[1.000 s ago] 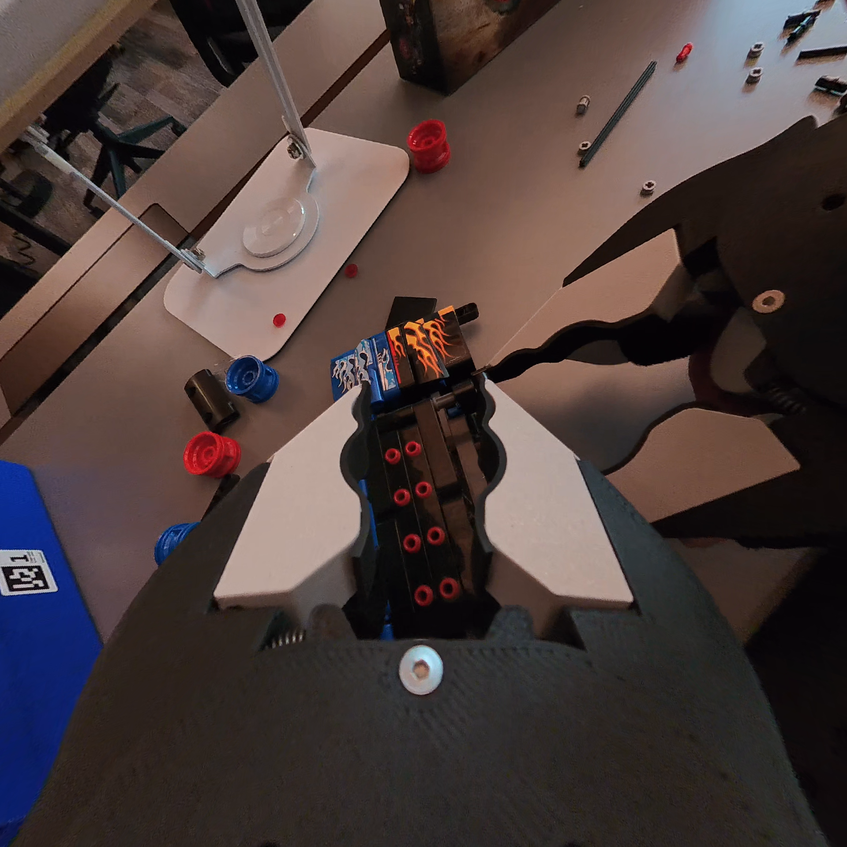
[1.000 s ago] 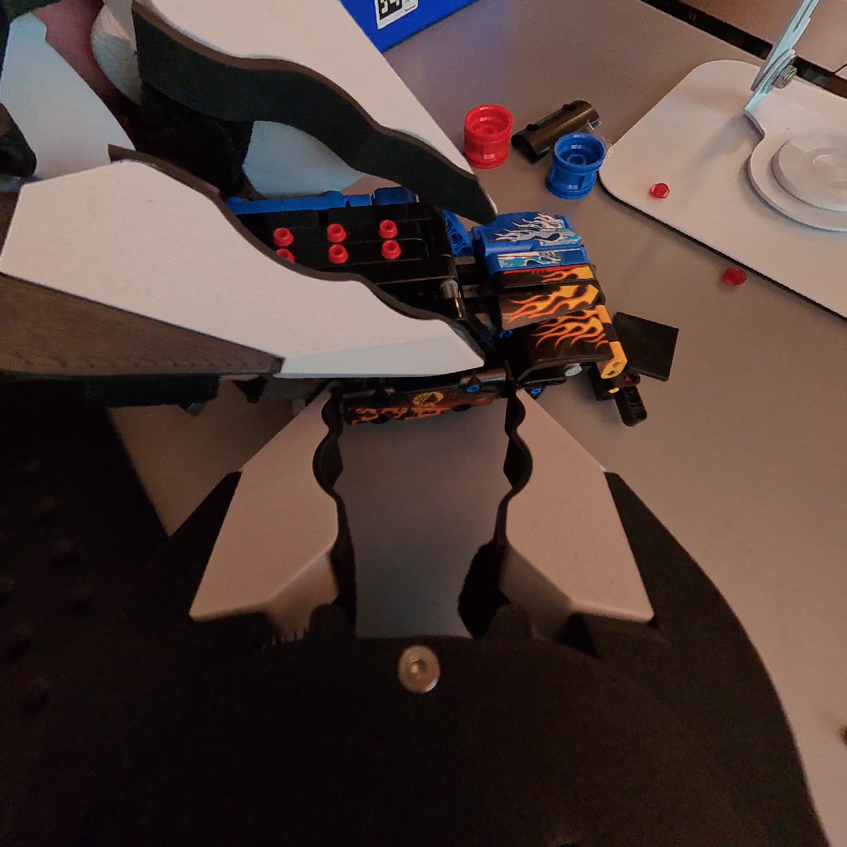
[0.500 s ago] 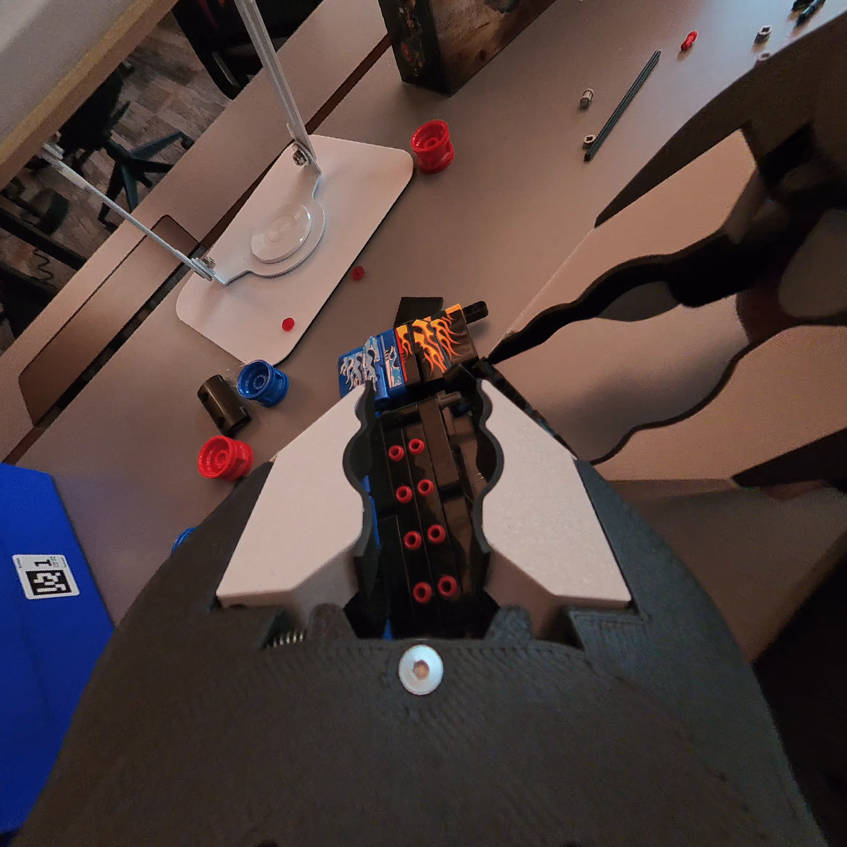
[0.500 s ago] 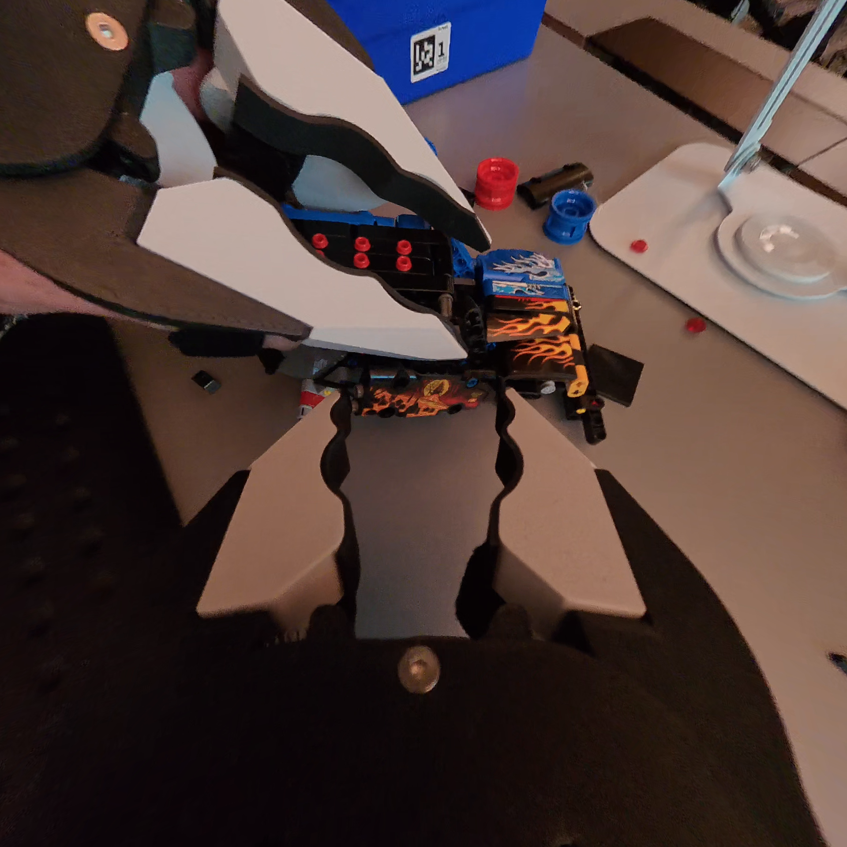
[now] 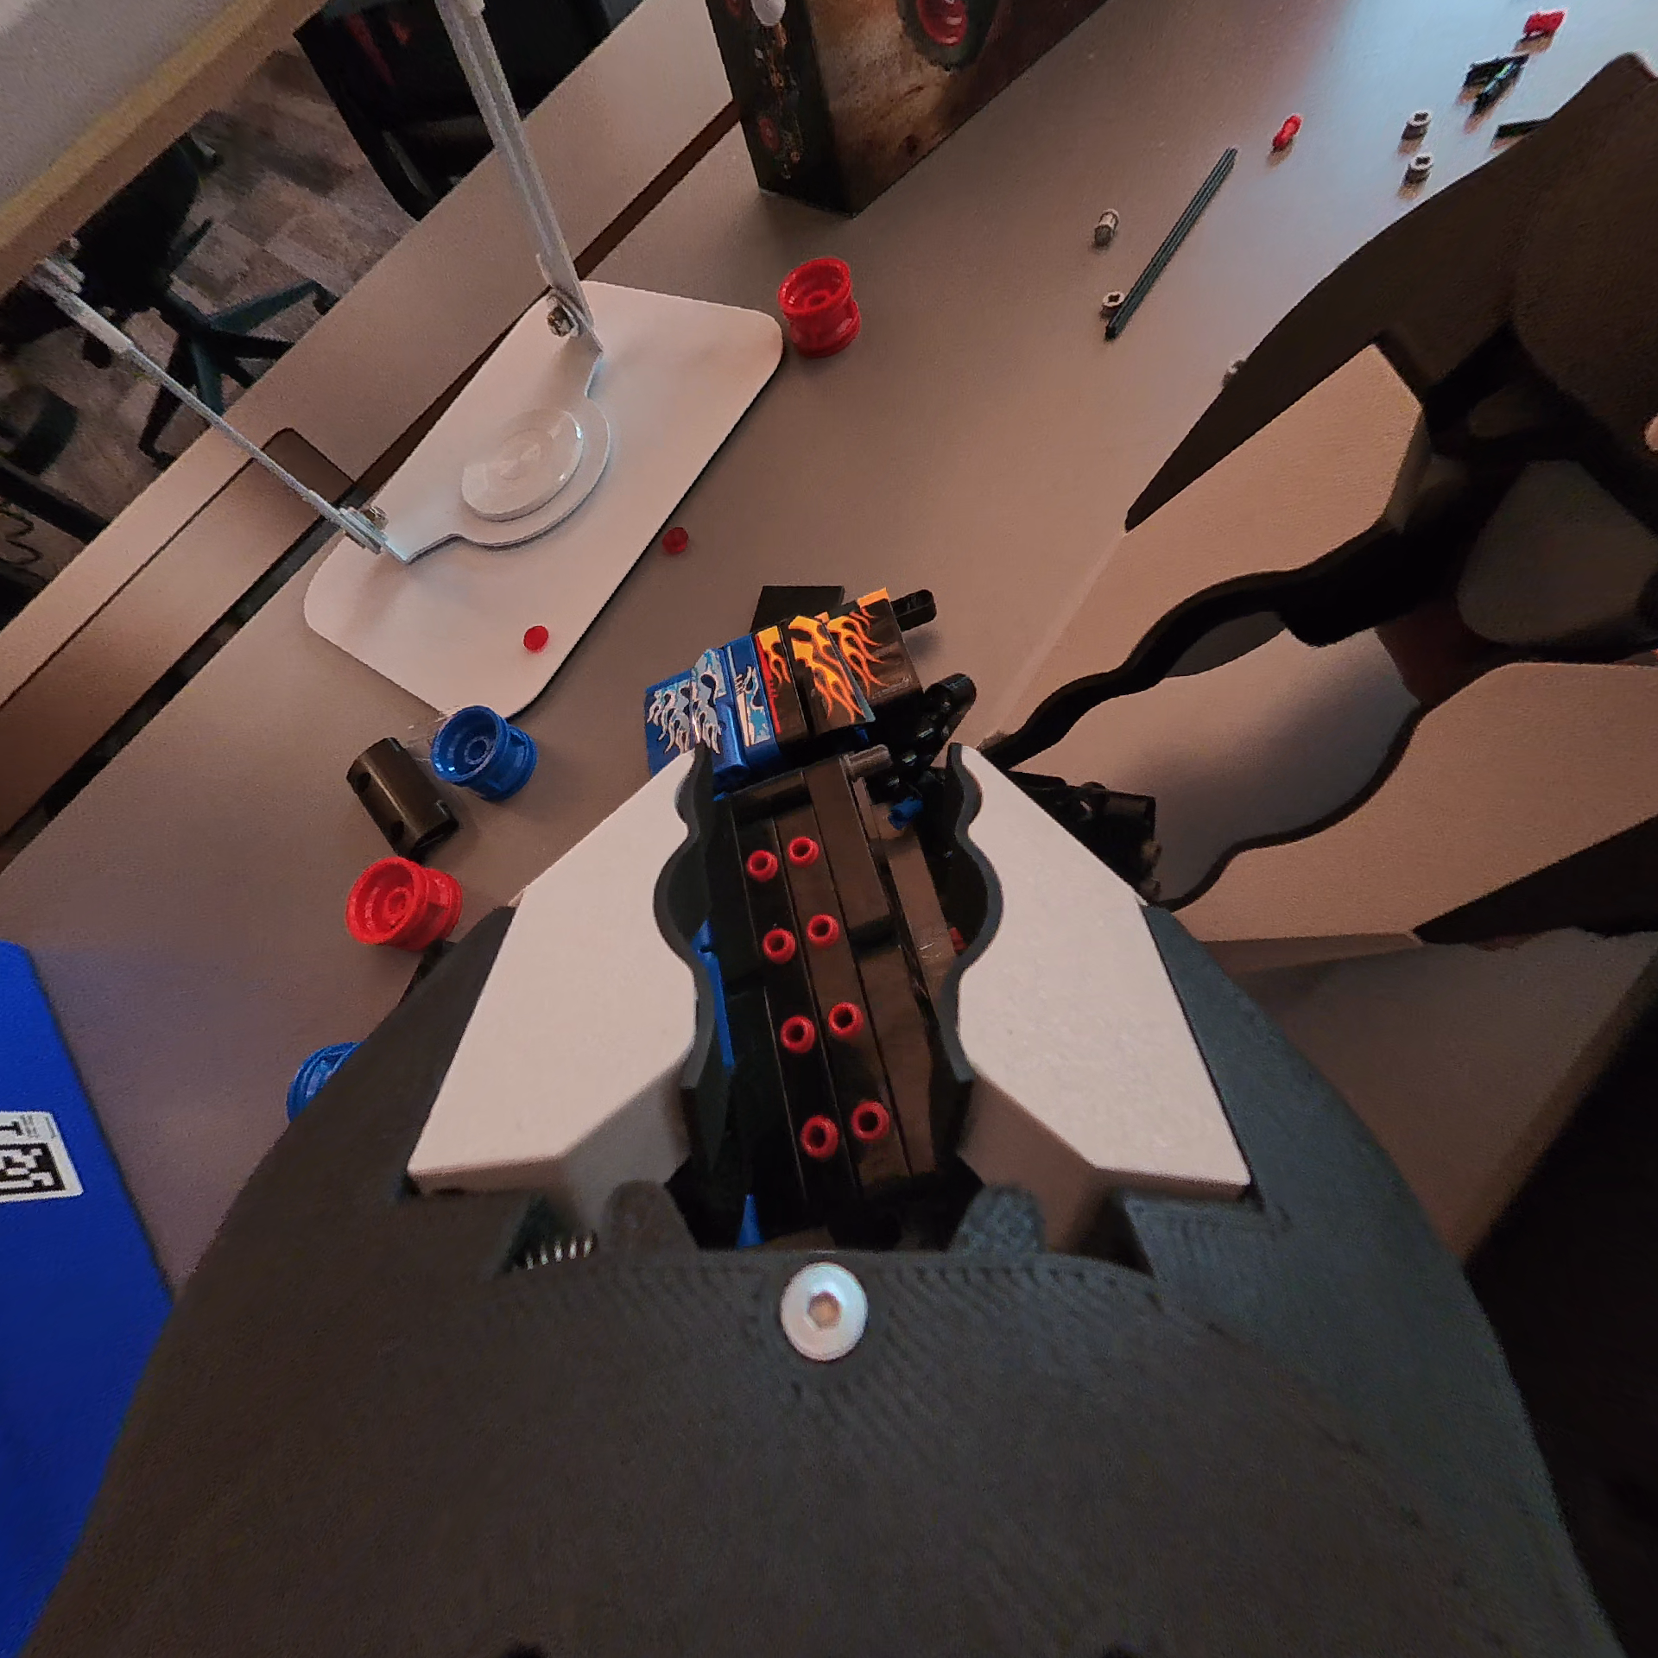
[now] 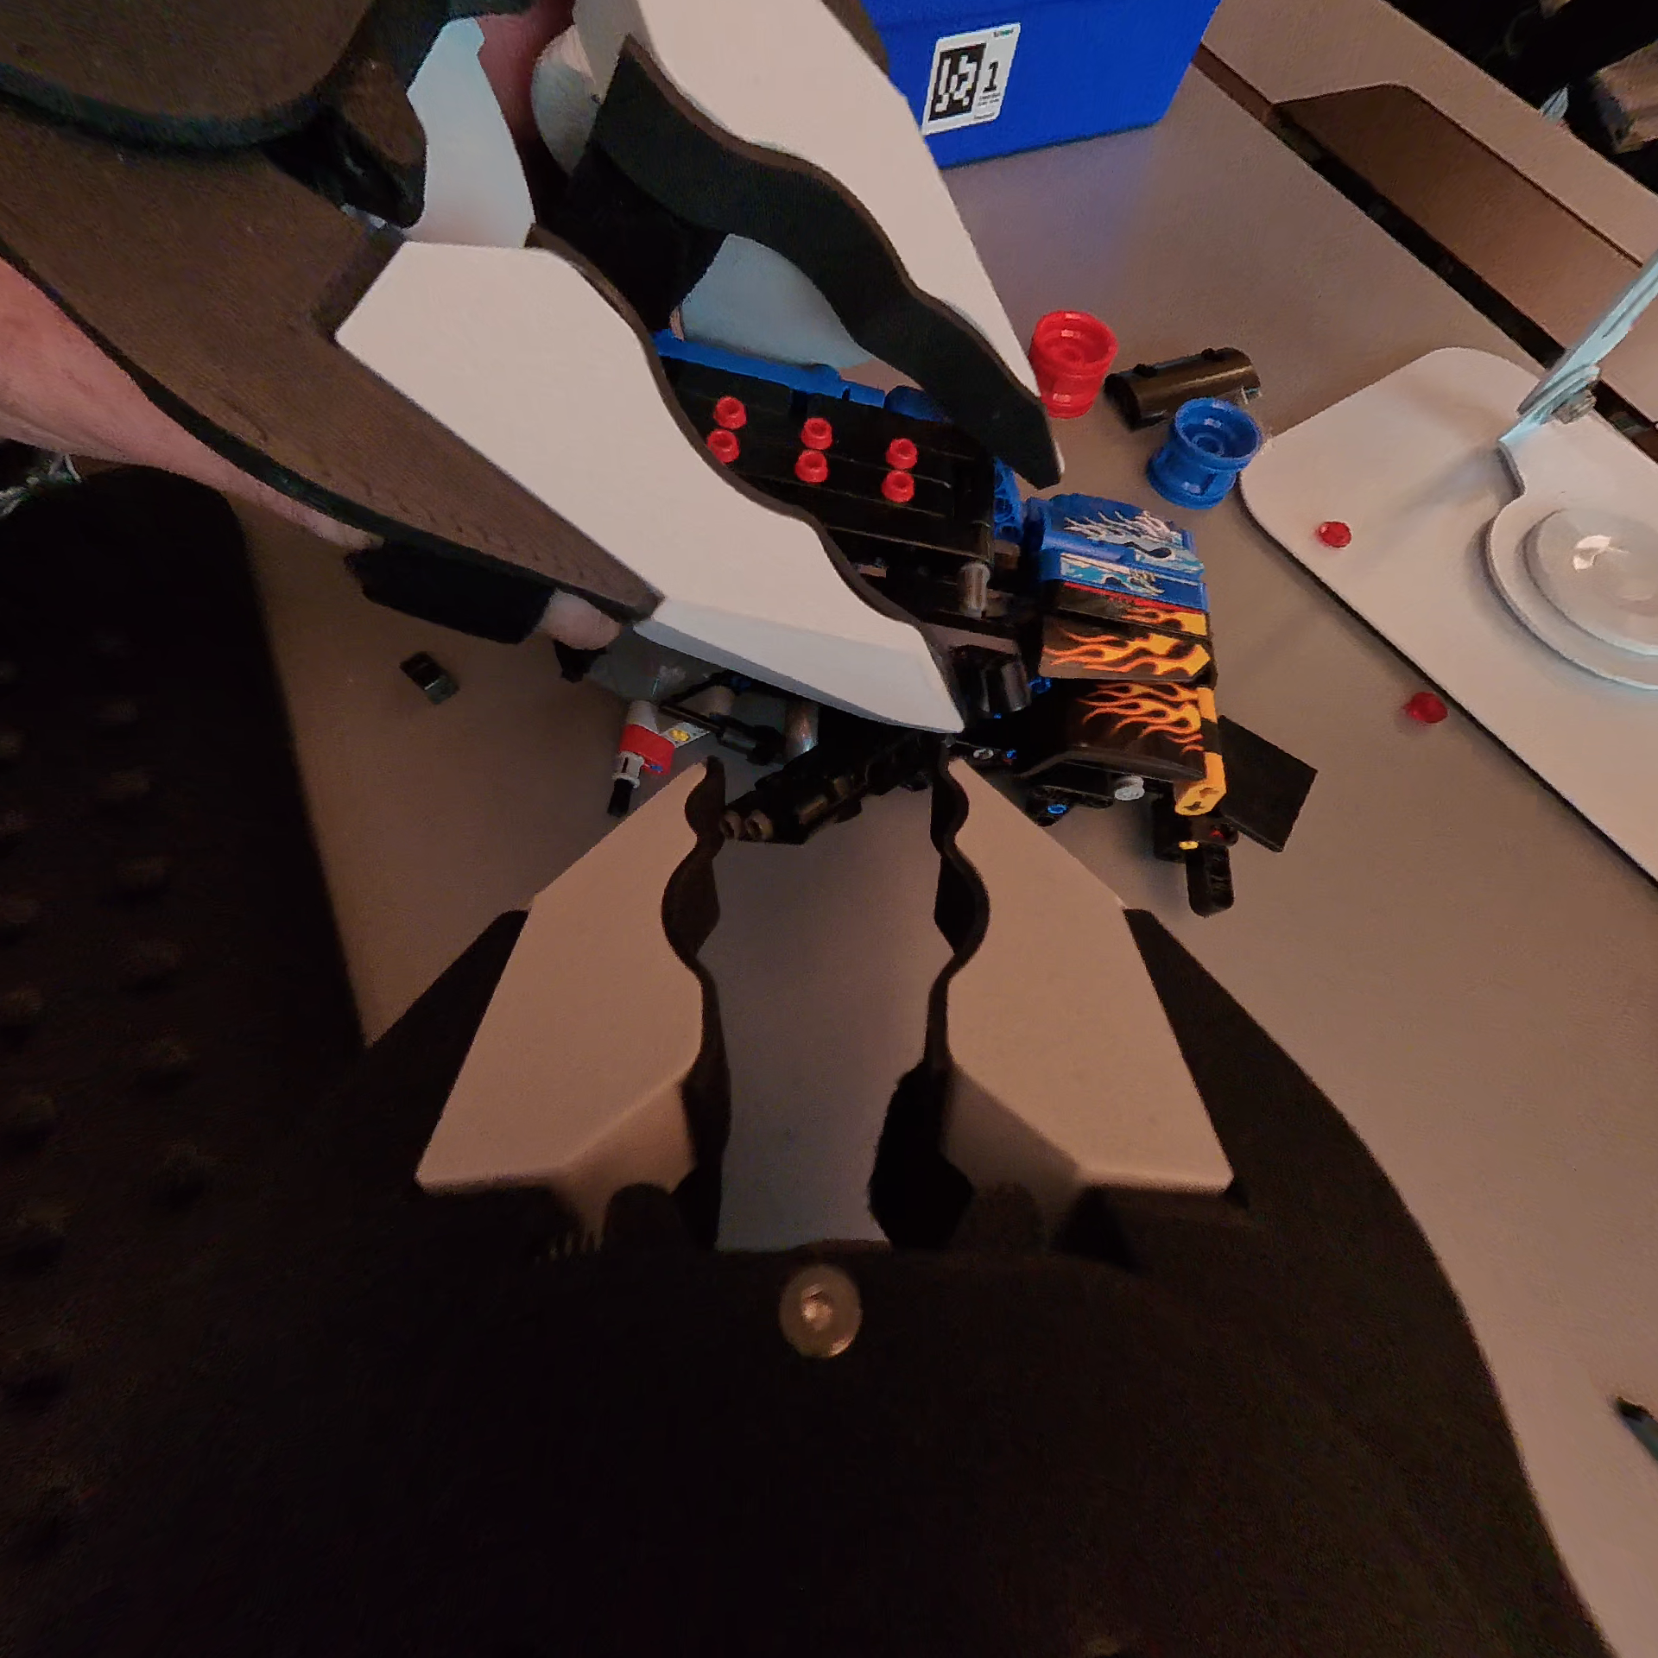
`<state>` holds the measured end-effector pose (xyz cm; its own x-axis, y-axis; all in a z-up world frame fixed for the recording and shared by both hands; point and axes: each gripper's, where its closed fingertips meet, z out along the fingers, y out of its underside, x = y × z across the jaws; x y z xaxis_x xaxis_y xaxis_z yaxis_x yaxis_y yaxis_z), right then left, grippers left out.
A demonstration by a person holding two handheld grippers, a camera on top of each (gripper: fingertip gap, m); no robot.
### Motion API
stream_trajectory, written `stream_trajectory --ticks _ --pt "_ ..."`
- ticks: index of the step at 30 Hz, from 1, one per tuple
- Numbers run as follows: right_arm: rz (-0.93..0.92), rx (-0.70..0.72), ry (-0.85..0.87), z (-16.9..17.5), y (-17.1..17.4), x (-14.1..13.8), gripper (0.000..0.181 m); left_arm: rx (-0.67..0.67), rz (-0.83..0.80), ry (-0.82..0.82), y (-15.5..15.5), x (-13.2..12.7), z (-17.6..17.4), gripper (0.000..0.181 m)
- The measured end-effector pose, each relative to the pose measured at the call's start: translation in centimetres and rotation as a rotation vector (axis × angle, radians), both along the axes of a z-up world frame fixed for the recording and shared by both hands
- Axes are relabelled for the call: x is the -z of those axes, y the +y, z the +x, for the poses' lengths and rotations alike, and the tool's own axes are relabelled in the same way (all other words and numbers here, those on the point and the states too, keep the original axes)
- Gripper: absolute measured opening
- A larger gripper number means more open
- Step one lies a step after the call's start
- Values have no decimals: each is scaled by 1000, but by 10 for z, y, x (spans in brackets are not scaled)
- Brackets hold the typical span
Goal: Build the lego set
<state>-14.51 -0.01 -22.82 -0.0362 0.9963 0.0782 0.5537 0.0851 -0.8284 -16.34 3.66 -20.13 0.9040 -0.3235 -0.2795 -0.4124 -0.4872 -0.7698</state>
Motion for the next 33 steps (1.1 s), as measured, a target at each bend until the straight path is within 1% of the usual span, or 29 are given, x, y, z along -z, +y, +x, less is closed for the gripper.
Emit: stream_trajectory --ticks 2,5,8,11,13,16,18,19,21,22,24,26,28,31,33 --pt "33 -9 -8 -1 -2 1 44 2 5 20 0 1 0 52" --pt "68 -1 -22 -2 -1 1 44 2 13 -5 -1 0 -1 54" --pt "61 -2 -10 -2 -1 -1 43 4 21 -22 -1 -1 -1 53" --pt "81 -6 -11 -1 -3 -1 44 4 35 7 -1 -1 -1 53" --pt "33 -10 10 0 -4 -4 48 9 46 16 -1 -2 -1 52" --pt "-63 -35 54 1 -6 -10 49 18 55 15 -1 -2 -1 52" --pt "-138 -73 82 5 -7 -15 44 23 63 15 -1 -2 -1 52" --pt "-176 -87 103 7 -5 -19 38 27 66 14 -1 -2 -1 52" --pt "-197 -92 163 13 4 -33 24 32 72 6 -2 -3 -1 52" --pt "-190 -96 187 14 8 -38 18 35 73 2 -2 -3 0 52" --pt "-122 -99 200 12 15 -42 17 42 74 -2 -2 -3 0 52" --pt "-35 -100 163 8 18 -35 16 49 72 -2 -2 -3 1 52" --pt "31 -121 158 4 18 -33 9 46 69 -1 -2 -3 0 52" --pt "84 -165 174 2 19 -36 4 61 71 -13 -2 -3 1 52" --pt "87 -195 178 1 19 -36 4 68 70 -16 -2 -3 1 51"
